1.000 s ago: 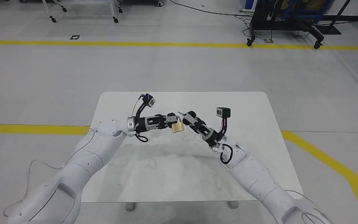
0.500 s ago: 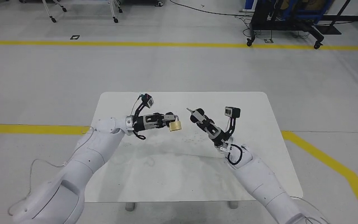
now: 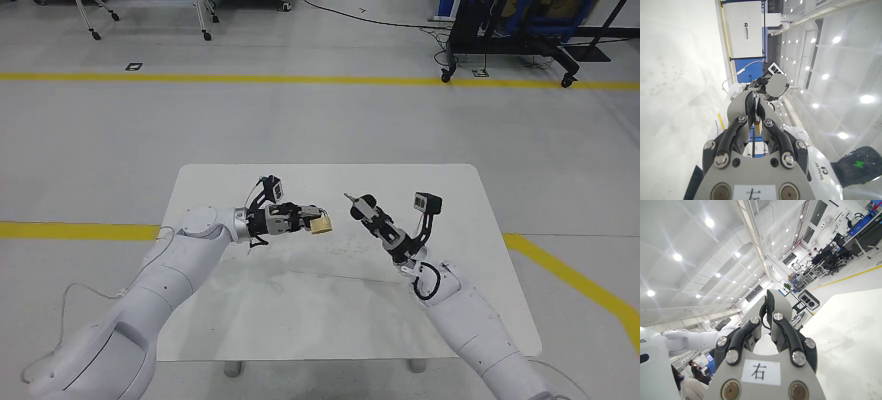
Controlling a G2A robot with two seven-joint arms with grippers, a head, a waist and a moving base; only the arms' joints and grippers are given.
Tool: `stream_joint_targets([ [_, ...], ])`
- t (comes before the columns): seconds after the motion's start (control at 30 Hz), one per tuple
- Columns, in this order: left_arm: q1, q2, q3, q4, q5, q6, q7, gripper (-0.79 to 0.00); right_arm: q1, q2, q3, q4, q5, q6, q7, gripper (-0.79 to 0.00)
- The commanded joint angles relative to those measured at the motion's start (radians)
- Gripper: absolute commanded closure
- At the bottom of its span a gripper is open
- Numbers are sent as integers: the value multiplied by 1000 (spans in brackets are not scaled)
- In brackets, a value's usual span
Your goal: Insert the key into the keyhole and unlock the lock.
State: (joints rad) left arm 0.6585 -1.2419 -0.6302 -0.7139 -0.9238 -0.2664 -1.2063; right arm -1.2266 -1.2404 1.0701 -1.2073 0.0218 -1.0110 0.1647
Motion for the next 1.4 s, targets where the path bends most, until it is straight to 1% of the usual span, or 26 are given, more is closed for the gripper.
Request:
stream_joint_targets([
  [0.0,-9,-18,7,23,-20,46,-8,0,-51,11,69,-57,-137,20,-52,0],
  [0.1,-24,-43,16,61,-42,84,-31,0,-136,23,156,-169,-327,80,-136,0],
  [0.2,-47,-69,31,100,-30,89,-42,0,-220,31,207,-281,-466,156,-171,0],
  [0.3,-58,-94,39,134,-32,54,-80,0,-220,31,207,-281,-466,156,-171,0],
  [0.33,-58,-97,39,138,-34,50,-87,0,-220,31,207,-281,-466,156,-171,0],
  [0.57,-58,-97,39,138,-34,50,-87,0,-218,31,210,-281,-478,165,-169,0],
  [0.6,-58,-97,39,138,-34,50,-87,0,-203,32,222,-296,-555,201,-173,0],
  [0.63,-58,-97,39,138,-34,50,-87,0,-194,32,229,-320,-666,244,-197,0],
  [0.67,-54,-96,38,138,-34,52,-78,0,-193,30,217,-347,-760,255,-227,0],
  [0.7,-46,-95,32,134,-32,59,-47,0,-188,29,205,-360,-831,242,-253,0],
  [0.8,-29,-86,8,116,-35,97,-19,0,-164,36,206,-425,-1177,271,-311,0],
  [0.83,-26,-83,3,110,-28,110,-12,0,-162,40,198,-447,-1286,254,-330,0],
  [0.87,-23,-80,-2,103,-23,127,-6,0,-156,45,201,-467,-1406,265,-342,0],
  [0.9,-20,-79,-6,97,-19,145,3,0,-163,49,204,-487,-1510,306,-367,0],
  [1.0,-15,-77,-15,76,-2,190,35,0,-190,64,204,-537,-1724,330,-493,0],
  [1.07,-10,-76,-22,66,3,212,49,0,-211,76,214,-572,-1872,372,-546,0],
  [1.17,-4,-76,-30,59,13,245,61,0,-249,91,217,-623,-2088,463,-566,0],
  [1.23,-2,-75,-38,58,16,260,69,0,-271,99,213,-644,-2195,512,-583,0],
  [1.37,4,-74,-54,54,25,275,76,0,-307,109,192,-678,-2384,596,-544,0],
])
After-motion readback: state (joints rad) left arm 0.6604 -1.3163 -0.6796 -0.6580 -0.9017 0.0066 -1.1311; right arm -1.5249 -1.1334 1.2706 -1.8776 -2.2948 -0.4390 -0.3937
